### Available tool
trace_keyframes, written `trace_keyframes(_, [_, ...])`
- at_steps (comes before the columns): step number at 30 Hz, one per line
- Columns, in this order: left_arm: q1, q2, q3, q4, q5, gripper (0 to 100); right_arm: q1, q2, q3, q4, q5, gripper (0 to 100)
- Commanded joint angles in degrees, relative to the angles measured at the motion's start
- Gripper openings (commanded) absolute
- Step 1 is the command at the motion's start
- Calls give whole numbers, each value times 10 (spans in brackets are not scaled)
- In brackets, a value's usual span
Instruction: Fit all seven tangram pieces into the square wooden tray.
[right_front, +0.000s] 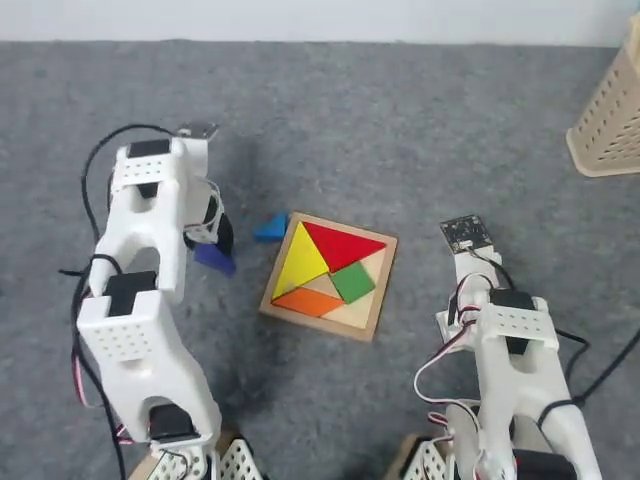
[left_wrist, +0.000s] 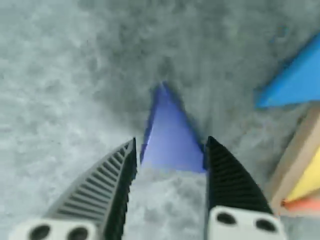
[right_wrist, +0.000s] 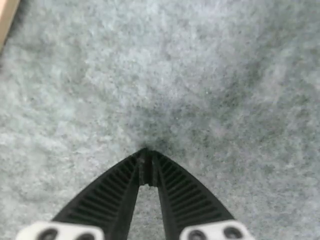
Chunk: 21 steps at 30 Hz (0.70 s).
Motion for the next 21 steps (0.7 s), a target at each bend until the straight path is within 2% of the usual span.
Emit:
trace_keyframes(1, [-7,-32,22,-47,36,222,8,-19,-4,-8,6,7])
trace_keyframes(9, [-10,39,22,-35,37,221,8,-19,-4,-8,6,7])
trace_keyframes(21, [21,-61,20,-13,25,196,8,-19,-4,-8,6,7])
